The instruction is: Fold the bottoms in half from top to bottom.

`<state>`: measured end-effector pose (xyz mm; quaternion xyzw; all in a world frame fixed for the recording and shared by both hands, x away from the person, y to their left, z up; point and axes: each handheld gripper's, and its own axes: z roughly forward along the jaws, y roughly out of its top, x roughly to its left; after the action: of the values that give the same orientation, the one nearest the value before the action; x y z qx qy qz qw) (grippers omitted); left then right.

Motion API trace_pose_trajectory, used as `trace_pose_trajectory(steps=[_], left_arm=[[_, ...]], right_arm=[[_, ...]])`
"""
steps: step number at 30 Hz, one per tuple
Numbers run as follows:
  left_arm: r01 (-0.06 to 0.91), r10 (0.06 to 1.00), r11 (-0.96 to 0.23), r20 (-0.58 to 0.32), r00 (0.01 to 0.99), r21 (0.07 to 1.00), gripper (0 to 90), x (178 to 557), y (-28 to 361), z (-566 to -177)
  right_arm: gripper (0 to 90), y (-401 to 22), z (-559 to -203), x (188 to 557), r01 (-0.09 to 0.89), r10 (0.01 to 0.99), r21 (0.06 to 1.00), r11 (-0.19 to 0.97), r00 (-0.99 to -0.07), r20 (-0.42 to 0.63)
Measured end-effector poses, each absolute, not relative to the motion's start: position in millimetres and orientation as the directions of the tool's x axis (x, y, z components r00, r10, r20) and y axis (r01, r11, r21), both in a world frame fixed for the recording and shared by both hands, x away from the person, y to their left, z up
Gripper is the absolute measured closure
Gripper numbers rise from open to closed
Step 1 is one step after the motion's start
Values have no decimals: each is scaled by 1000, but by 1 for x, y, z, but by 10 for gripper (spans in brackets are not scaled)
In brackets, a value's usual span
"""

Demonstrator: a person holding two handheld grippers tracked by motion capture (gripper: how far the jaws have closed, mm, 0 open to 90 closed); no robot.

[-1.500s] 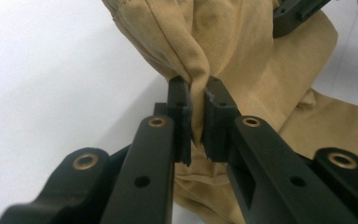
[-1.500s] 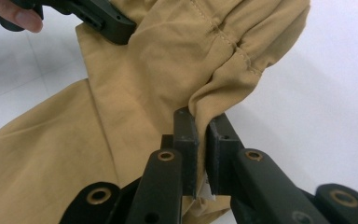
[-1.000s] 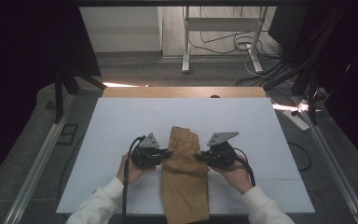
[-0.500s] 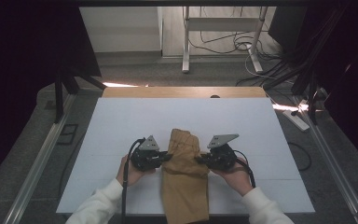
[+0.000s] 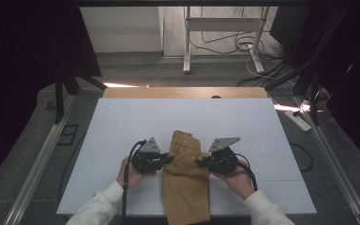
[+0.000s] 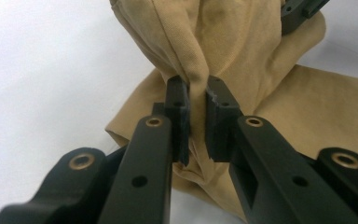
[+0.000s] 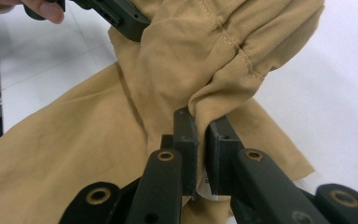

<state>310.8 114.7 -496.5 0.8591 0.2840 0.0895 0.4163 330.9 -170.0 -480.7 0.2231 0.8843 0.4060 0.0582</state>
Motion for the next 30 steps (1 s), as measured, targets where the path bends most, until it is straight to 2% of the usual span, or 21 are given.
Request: trace_pose_trajectory(steps=[20,26,30], left_arm=[[385,494,-545,-85,865,745,783,279,112,-503],[392,487,-554,-97,868,734,747,274,118,-507],[393,482,-559,-99,870,730,667,271,120,-509]], right_arm=[[827,-180,-489,291,323,428,751,575,-902,61],[744,-185,-492,281,328,415,754,569,-906,80],[659,-189,-491,274,325,409,759,564,-908,85]])
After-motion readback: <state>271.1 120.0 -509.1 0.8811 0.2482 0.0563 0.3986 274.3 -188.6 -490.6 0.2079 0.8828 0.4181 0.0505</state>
